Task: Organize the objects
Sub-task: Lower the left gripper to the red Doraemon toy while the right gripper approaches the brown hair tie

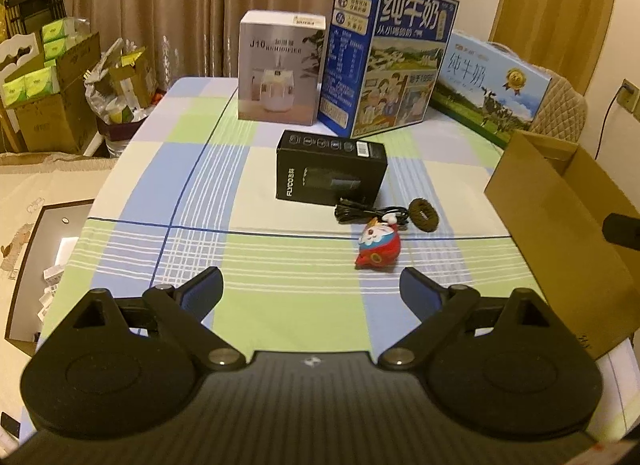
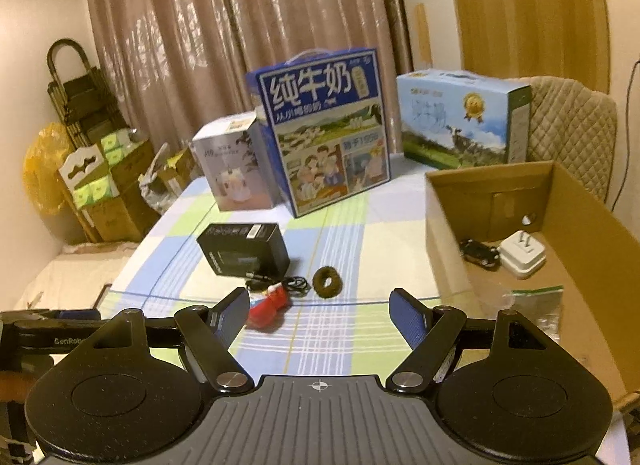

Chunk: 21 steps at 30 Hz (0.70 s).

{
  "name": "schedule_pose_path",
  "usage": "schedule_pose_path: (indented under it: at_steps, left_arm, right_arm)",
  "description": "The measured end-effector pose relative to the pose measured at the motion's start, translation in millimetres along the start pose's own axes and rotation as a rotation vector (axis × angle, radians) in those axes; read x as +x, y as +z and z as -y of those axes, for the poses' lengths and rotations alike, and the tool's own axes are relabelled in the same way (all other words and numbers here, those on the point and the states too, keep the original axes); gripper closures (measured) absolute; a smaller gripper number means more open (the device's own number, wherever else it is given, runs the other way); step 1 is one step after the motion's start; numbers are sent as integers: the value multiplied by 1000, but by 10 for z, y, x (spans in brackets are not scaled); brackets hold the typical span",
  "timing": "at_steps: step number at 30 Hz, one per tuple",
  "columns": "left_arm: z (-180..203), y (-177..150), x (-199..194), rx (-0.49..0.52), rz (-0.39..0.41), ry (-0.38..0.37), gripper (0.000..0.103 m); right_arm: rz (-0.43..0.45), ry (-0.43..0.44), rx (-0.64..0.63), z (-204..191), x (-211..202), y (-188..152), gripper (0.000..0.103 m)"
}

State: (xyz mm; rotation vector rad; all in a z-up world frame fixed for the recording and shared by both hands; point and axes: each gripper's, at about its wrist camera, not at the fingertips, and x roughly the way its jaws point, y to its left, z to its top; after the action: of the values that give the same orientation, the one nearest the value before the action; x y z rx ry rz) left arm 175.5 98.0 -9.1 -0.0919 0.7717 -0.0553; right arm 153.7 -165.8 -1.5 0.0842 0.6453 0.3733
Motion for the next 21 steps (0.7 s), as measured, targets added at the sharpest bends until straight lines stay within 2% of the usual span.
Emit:
schedule_pose_path:
  at_steps: [12,21]
  left_arm:
    - [24,30,542,21,-50,-43,10]
    - [181,212,952,69,-66,-96,15]
  right_arm:
    - [-77,-11,14,167,760,-73,29]
    - [-112,-5,2,287,1333,-59,29]
